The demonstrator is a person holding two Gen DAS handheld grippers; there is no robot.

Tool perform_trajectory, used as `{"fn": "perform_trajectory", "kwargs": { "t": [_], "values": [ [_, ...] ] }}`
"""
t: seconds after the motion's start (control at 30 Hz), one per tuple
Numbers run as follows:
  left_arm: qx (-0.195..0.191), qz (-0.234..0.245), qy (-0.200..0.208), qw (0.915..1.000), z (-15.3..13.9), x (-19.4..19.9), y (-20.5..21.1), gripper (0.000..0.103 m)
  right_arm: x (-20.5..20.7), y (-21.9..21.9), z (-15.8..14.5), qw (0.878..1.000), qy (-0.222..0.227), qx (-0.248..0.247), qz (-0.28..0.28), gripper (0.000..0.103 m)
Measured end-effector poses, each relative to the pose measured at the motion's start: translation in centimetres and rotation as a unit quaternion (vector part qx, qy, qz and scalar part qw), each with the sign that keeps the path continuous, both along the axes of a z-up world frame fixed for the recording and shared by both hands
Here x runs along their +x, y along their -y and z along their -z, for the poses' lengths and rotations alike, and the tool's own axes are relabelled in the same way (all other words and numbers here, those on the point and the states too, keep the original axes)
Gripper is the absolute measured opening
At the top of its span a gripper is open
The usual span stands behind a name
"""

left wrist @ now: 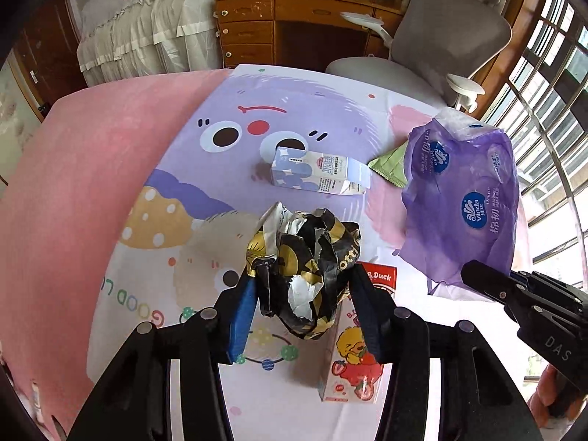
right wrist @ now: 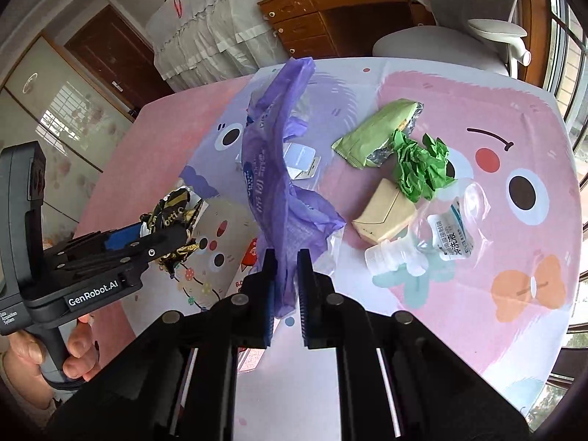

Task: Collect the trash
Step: 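Carry the purple pack and black-gold wrapper down over the trash bin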

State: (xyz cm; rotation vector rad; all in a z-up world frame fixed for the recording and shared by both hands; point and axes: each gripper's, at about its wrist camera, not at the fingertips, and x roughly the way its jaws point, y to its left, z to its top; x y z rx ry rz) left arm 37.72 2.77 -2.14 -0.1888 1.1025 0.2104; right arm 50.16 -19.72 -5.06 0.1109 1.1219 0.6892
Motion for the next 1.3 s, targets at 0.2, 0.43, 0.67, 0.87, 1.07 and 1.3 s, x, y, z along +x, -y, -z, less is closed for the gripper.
{"fn": "perform_trajectory", "kwargs": {
  "t": [0.2,0.43,0.67,0.87,1.07,1.3],
  "values": [
    [-0.009,-0.005,0.033,0.9994,-3.6,-7.7,-2.3,0.049,-5.2,-0.8,-3.0,1.000,0.015,-0.004,0.005,0.008],
    [-0.017,0.031,0.051,0.9981,-5.8,-17.3,-4.8,0.049,-14.5,-2.5,-6.1,0.999,0.031,-0.004,0.029,0.007],
    [-0.021,0.085,0.057,0.9945,-6.2,-27.6,-8.0,0.049,-25.8,-6.0,-6.3,0.998,0.016,-0.017,0.060,0.007],
    [-0.020,0.126,0.048,0.9907,-4.4,-34.6,-10.2,0.049,-34.6,-9.6,-4.7,0.997,0.003,-0.043,0.064,0.007],
    [-0.032,0.149,0.026,0.9880,-2.1,-39.2,-11.1,0.049,-40.2,-11.8,-3.0,0.994,-0.015,-0.086,0.061,0.007],
    [-0.042,0.157,0.007,0.9866,0.3,-41.7,-10.8,0.049,-43.1,-12.6,-0.3,0.989,-0.030,-0.136,0.049,0.007]
  ]
}}
